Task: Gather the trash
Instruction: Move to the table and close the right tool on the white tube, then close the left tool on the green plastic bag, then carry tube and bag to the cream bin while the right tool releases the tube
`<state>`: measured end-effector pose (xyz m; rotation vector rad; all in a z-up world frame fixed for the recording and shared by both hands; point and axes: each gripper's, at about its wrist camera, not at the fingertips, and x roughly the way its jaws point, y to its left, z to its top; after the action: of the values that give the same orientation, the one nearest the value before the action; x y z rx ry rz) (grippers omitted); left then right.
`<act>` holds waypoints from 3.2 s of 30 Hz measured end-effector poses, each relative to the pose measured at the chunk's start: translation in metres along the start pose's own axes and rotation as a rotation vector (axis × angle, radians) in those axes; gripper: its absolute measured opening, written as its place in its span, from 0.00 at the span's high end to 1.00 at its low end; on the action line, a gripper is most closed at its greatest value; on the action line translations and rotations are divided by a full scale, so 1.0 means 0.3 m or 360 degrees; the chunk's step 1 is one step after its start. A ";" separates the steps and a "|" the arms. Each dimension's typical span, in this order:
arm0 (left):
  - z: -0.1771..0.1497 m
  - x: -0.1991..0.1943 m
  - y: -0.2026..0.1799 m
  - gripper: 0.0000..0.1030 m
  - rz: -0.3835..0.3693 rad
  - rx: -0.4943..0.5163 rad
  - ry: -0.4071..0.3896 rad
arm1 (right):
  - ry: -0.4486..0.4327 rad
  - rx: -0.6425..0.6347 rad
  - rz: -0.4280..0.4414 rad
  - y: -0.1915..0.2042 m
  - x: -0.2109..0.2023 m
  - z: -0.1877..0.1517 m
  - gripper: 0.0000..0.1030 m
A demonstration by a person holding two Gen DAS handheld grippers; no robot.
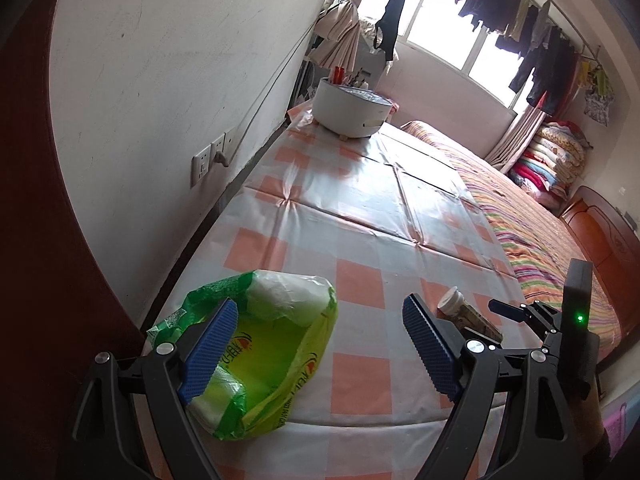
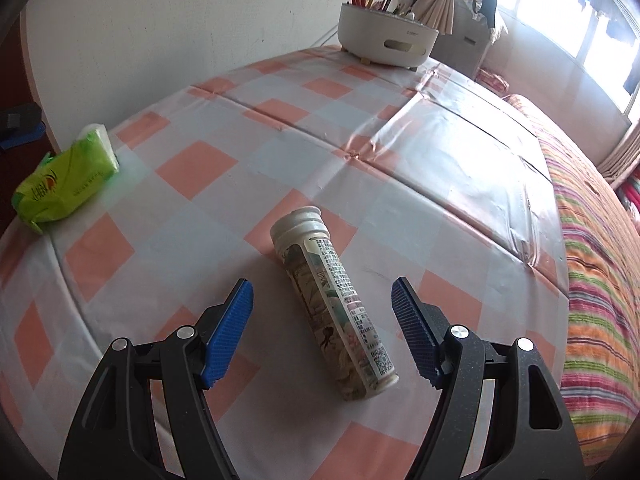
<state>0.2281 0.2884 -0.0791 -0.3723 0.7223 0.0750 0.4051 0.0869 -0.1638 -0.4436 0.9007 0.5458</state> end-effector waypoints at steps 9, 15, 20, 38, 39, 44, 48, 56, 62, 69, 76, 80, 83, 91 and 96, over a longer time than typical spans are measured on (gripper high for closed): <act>-0.012 0.069 -0.013 0.20 0.0031 0.0077 0.0146 | 0.0059 0.0117 0.0092 -0.040 0.045 -0.011 0.63; -0.043 0.122 -0.038 0.20 0.0070 0.0168 0.0274 | 0.0044 0.0170 0.0147 -0.036 0.030 -0.011 0.71; -0.073 0.174 -0.025 0.20 0.0140 0.0193 0.0395 | 0.0013 0.0252 0.0228 -0.023 -0.003 -0.035 0.72; -0.066 0.183 0.012 0.57 0.0202 0.0112 0.0337 | -0.0246 0.0420 0.0377 -0.014 -0.237 -0.067 0.75; -0.067 0.184 0.010 0.58 0.0204 0.0116 0.0338 | -0.0238 0.0425 0.0390 -0.015 -0.230 -0.063 0.74; -0.072 0.192 -0.002 0.73 0.0178 0.0138 0.0357 | -0.0208 0.0413 0.0329 -0.027 -0.184 -0.054 0.47; -0.074 0.199 -0.011 0.83 0.0160 0.0152 0.0368 | -0.0174 0.0396 0.0278 -0.048 -0.144 -0.058 0.44; -0.077 0.194 -0.031 0.92 0.0098 0.0153 0.0364 | 0.0001 0.0282 0.0178 0.003 -0.027 -0.073 0.72; -0.078 0.179 -0.048 0.93 0.0035 0.0150 0.0345 | -0.0015 0.0274 0.0170 0.006 -0.038 -0.091 0.73; -0.065 0.132 -0.077 0.94 -0.0050 0.0134 0.0273 | -0.0076 0.0370 0.0226 -0.024 -0.100 -0.116 0.73; -0.055 0.069 -0.128 0.94 -0.0170 0.0136 0.0179 | -0.0192 0.0431 0.0250 -0.043 -0.219 -0.109 0.73; -0.055 0.032 -0.165 0.94 -0.0246 0.0139 0.0129 | -0.0266 0.0448 0.0258 -0.037 -0.286 -0.115 0.73; -0.061 0.001 -0.196 0.94 -0.0305 0.0148 0.0092 | -0.0321 0.0473 0.0271 -0.038 -0.328 -0.130 0.73; -0.083 -0.052 -0.296 0.94 -0.0424 0.0226 0.0030 | -0.0428 0.0541 0.0272 -0.081 -0.430 -0.202 0.73; -0.101 -0.052 -0.360 0.94 -0.0475 0.0280 0.0043 | -0.0463 0.0621 0.0266 -0.129 -0.470 -0.268 0.73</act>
<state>0.2182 0.1777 -0.0565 -0.3097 0.6875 -0.2742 0.3091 -0.0254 -0.0864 0.0656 0.7435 0.5541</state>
